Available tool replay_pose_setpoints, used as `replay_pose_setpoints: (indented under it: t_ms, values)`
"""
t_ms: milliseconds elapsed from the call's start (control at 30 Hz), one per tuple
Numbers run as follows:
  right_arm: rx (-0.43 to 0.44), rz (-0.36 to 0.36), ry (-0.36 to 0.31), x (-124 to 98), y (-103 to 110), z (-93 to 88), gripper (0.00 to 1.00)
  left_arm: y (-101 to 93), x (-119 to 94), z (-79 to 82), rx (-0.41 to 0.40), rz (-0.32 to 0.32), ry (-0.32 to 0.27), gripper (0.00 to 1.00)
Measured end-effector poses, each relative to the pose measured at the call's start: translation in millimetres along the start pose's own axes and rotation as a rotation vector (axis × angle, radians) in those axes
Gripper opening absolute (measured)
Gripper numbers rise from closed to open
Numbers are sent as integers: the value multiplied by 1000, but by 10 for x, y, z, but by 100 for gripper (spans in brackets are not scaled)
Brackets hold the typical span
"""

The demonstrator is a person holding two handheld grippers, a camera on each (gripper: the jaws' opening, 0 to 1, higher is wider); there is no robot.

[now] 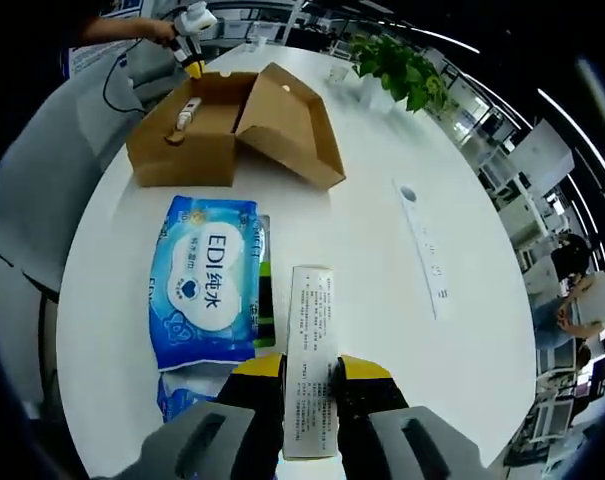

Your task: Operate the shoe box by opening the lid, removing the specified soft item, and placing it in the target area until the item is outside and the box remains undamaged.

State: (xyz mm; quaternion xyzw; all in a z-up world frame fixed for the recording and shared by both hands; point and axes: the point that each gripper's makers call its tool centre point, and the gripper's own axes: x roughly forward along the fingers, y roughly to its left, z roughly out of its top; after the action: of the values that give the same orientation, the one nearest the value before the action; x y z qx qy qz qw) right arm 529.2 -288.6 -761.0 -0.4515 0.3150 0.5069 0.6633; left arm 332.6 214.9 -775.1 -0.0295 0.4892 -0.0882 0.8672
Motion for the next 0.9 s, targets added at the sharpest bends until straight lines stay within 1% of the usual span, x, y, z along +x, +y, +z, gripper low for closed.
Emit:
replay_pose_setpoints:
  t_ms: [233,467,600,700,767,900]
  values:
    - [7,20,28,98,-29,-182,16,11,2,-2,-5,10,1,3]
    - [5,45,58,166,6,-297,16,15,-2,-5,-14,11,2,3]
    - [-8,60,83,184,42,-383,16,13,-4,-7,-16,14,0,3]
    - [-3,71,108,207,48,-541,16,7,-7,-8,-16,15,-1,3]
    - [12,75,114,206,51,-586,16,5,-8,-8,-16,15,-1,3]
    - [14,78,129,191,92,-629,16,2,-8,-9,-16,14,0,3]
